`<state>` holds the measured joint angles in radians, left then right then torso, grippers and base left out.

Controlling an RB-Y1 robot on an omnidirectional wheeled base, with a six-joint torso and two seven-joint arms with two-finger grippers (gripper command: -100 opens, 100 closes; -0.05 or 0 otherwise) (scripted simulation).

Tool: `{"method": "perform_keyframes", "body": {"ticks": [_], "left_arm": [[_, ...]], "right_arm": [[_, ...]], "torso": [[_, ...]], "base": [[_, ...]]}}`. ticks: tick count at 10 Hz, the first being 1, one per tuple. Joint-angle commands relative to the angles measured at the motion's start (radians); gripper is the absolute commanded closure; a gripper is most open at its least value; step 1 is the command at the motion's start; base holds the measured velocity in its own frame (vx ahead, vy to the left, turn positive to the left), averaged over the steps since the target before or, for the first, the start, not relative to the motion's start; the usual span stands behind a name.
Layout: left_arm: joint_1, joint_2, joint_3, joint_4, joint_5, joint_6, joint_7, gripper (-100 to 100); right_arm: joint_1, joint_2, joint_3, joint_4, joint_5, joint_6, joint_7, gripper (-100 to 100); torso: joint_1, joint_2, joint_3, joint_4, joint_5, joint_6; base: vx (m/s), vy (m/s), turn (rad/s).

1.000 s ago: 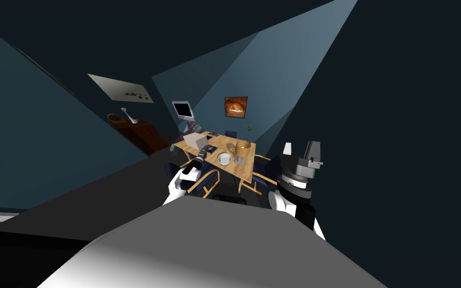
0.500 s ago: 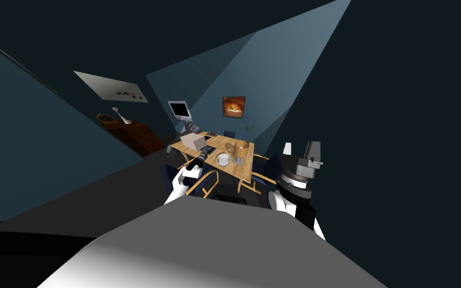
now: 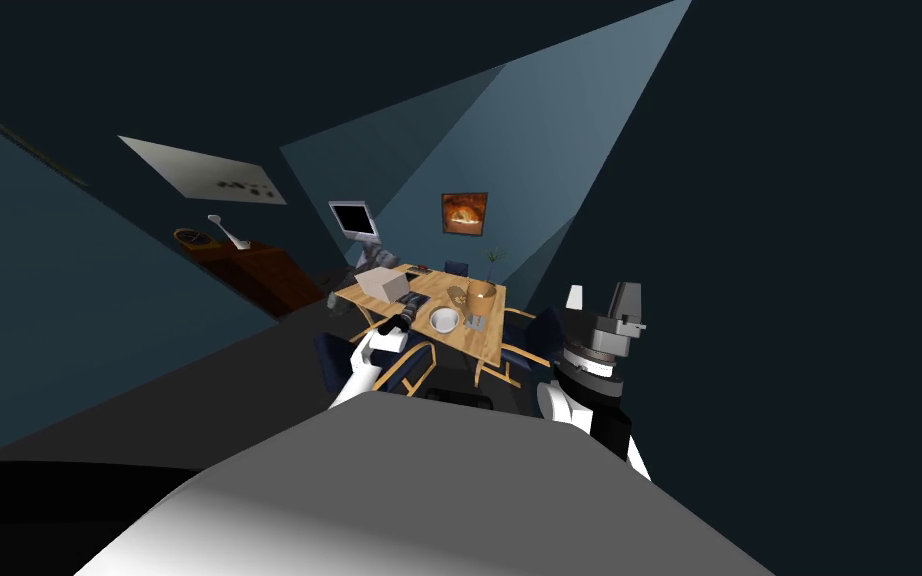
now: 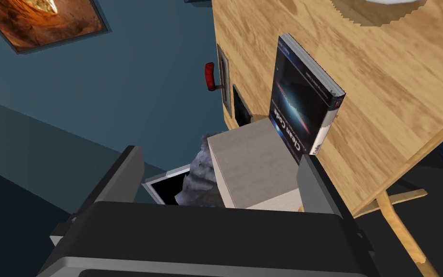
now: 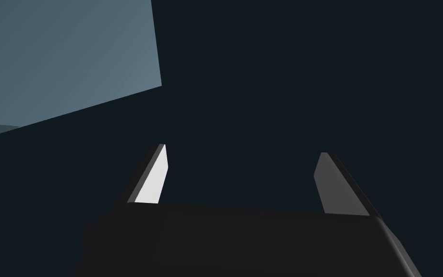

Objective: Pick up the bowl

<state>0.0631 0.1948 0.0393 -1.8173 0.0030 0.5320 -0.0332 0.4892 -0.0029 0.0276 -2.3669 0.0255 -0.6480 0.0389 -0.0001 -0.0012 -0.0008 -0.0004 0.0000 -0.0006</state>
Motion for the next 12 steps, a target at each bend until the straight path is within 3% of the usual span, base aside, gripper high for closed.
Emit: {"method": "perform_keyframes", "body": {"ticks": [1,6,8,12], "left_arm": [[-0.006,-0.001,0.001,0.006,-0.001,0.029,0.001,-100],[-0.078,-0.013,0.005,0.083,-0.009,0.171,0.010,-100],[-0.078,-0.013,0.005,0.083,-0.009,0.202,0.010,-100],[-0.124,-0.022,0.008,0.133,-0.014,0.311,0.016,-100]], "right_arm": [[0.000,0.000,0.000,0.000,0.000,0.000,0.000,0],[0.000,0.000,0.000,0.000,0.000,0.000,0.000,0],[0.000,0.000,0.000,0.000,0.000,0.000,0.000,0],[0.000,0.000,0.000,0.000,0.000,0.000,0.000,0]], "torso": [[0.000,0.000,0.000,0.000,0.000,0.000],[0.000,0.000,0.000,0.000,0.000,0.000],[0.000,0.000,0.000,0.000,0.000,0.000],[0.000,0.000,0.000,0.000,0.000,0.000]], "base": [[0.005,0.001,0.013],[0.016,0.002,-0.057],[0.011,0.002,-0.014],[0.013,0.003,-0.051]]}}
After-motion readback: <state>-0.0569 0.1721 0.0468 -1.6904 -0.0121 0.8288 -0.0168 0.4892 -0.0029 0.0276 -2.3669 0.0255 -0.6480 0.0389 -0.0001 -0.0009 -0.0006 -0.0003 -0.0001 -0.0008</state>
